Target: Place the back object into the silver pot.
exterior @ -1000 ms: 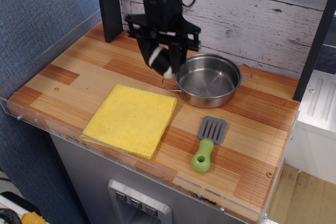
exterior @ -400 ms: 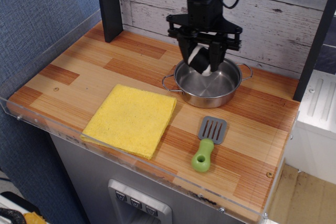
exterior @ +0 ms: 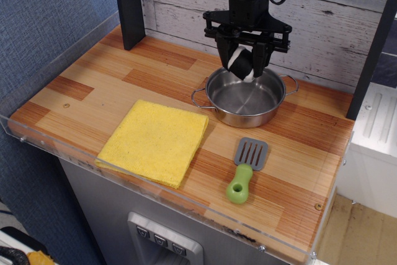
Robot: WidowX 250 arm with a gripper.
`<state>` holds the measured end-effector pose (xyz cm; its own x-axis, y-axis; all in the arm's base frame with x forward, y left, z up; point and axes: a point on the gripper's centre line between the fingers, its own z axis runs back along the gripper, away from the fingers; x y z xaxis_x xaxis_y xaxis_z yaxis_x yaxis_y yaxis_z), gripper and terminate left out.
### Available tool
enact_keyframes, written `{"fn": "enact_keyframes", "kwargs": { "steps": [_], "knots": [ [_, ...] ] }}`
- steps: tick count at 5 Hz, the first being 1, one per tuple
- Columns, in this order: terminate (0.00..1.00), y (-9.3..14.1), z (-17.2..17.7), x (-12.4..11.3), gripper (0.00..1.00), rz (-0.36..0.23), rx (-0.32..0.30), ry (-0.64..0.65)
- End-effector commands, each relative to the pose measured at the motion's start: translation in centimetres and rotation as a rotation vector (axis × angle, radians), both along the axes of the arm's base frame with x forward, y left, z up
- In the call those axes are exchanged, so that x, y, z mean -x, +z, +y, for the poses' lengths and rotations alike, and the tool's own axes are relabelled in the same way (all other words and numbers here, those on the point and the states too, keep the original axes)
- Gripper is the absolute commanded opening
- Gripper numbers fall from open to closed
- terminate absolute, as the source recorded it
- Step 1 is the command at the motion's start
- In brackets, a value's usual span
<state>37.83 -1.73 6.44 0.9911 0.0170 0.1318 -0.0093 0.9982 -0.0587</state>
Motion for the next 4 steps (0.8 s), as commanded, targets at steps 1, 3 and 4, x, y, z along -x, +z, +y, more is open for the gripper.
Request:
{"fn": "enact_keyframes", "kwargs": {
  "steps": [1,3,4],
  "knots": [
    [0.00,2.6,0.6,-0.4,1.00,-0.047,0.016,-0.002],
    [0.00,8.5,3.8,1.5,1.00,-0.105,0.004,0.051],
    [0.00,11.8,5.9,2.9,1.00,-0.120,0.002,0.076]
  ]
}}
